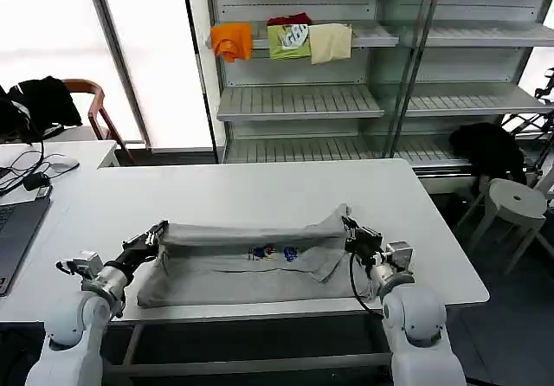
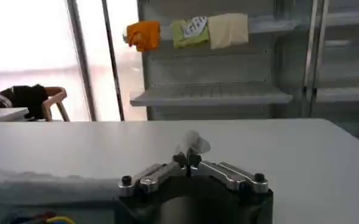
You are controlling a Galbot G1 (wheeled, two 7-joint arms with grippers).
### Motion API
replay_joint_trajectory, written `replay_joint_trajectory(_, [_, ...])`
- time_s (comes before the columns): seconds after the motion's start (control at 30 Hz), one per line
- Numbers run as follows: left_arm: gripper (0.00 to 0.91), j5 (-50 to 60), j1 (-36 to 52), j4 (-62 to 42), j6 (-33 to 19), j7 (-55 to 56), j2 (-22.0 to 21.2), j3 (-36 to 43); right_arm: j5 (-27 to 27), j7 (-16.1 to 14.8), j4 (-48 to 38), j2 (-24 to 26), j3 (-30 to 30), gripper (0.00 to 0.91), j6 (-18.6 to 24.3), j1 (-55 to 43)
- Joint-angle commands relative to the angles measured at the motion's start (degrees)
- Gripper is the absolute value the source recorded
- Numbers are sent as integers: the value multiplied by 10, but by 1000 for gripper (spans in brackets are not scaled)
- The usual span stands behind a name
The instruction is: Fold and organize the clothes.
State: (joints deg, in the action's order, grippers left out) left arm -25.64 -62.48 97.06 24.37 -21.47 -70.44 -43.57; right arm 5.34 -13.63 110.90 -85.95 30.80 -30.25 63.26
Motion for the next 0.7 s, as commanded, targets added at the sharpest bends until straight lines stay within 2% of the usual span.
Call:
replay_joint_trajectory(0.03, [0,-8,-58,29,-2,-12,4,-13,-6,-8,54,2,2,0,10,65])
replay_joint_trajectory(0.23, [10,12,-63,29,-3,-18,6,-13,-29,-9,44,-1,1,0,22,78])
replay_joint_trajectory(0.27, [81,17,-65,30,-3,-16,5,-12,-32,-9,43,-1,2,212,24,80])
replay_joint_trajectory(0.3, [907,21,-66,30,-5,-16,4,-12,-34,-8,41,-1,3,836,27,82])
replay_joint_trajectory(0.33, [907,26,-67,32,-7,-16,3,-11,-35,-8,41,-1,4,907,28,84])
replay_joint_trajectory(0.57, [907,35,-77,51,-7,-7,-1,-14,-44,9,39,1,29,907,40,92])
replay_joint_trajectory(0.7, [907,54,-88,70,-6,3,-3,-20,-71,20,35,7,60,907,52,95])
